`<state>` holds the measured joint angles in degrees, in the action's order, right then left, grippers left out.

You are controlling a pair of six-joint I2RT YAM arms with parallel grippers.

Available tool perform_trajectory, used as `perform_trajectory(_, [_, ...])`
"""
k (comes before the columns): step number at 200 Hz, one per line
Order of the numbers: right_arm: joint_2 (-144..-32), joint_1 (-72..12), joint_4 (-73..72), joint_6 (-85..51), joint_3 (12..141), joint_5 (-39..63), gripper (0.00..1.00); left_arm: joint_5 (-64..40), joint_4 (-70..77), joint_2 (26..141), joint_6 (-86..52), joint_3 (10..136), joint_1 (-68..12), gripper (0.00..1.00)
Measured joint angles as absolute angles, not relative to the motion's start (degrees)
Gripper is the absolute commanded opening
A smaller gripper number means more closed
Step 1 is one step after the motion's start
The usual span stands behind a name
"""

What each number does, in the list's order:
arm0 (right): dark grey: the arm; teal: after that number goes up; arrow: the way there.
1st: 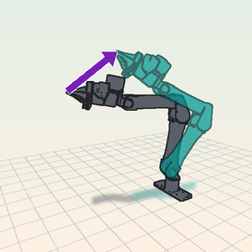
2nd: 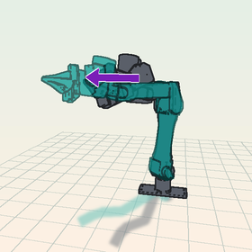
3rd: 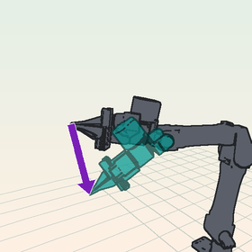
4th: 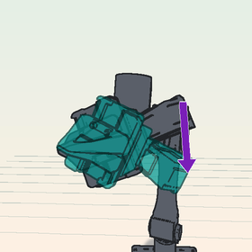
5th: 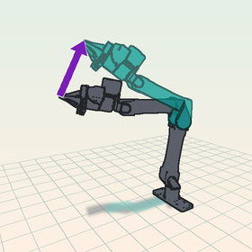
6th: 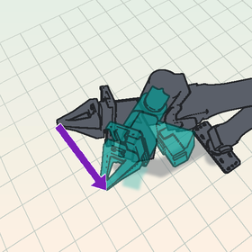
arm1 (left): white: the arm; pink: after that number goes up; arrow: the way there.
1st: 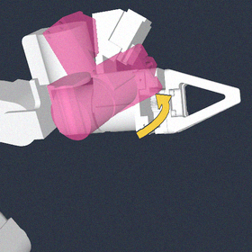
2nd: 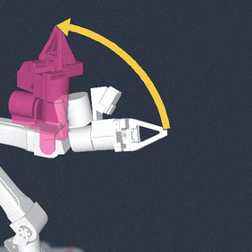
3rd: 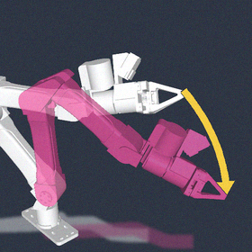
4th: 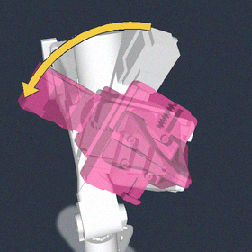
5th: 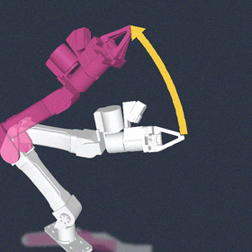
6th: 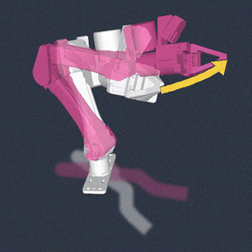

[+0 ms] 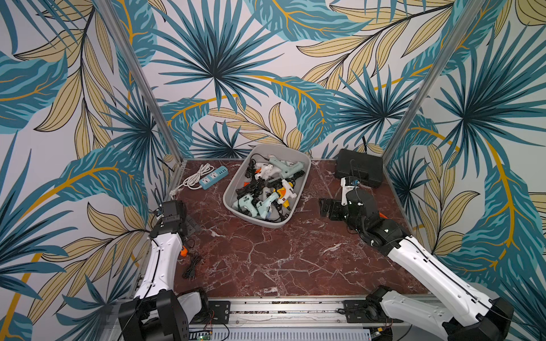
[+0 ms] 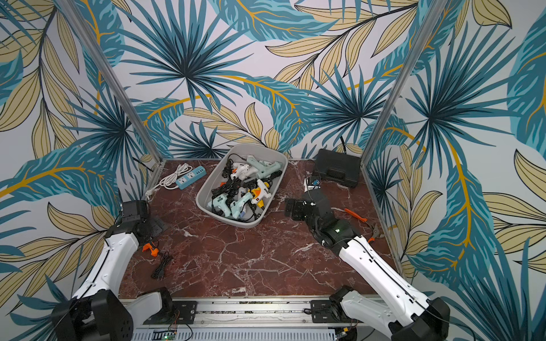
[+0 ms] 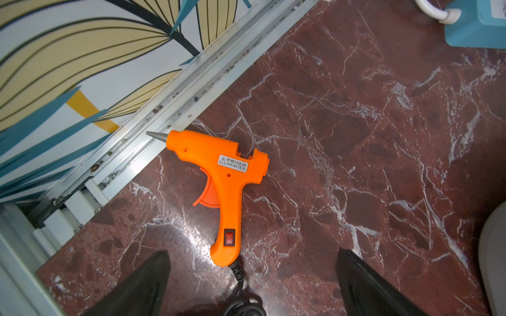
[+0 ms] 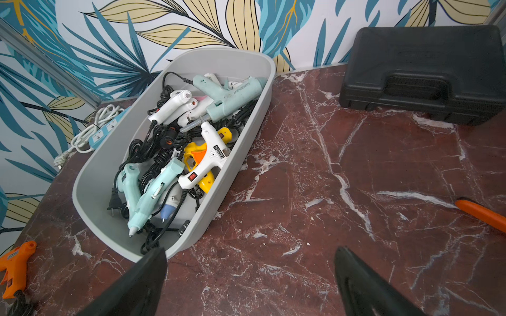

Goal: Put the hot melt glue gun into the storage box
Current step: Pick up the hot melt adhesive gun from the center of the board.

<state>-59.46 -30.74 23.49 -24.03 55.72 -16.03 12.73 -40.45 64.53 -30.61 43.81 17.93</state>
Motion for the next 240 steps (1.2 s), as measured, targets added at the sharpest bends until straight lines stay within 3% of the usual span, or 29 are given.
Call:
perform_trajectory(61, [-59.4,-30.7,24.4,-24.0,57.8,-15.7,0.99,4.8,-32.4,67.4,-31.7,37.8,26.8,1.0])
perform_trajectory(162, [-60.8,-30.7,24.7,-25.1,60.3,-13.5,0.99,-1.4,-27.5,73.4,-39.0,33.9,27.2,0.89])
perform_trajectory(192, [-60.8,-30.7,24.7,-25.1,60.3,-13.5,0.99,-0.9,-26.3,74.5,-40.4,33.9,27.2,0.8])
perform_trajectory(240, [-60.8,-30.7,24.8,-25.1,60.3,-13.7,0.99,0.8,-23.6,77.1,-41.8,34.5,27.6,0.46])
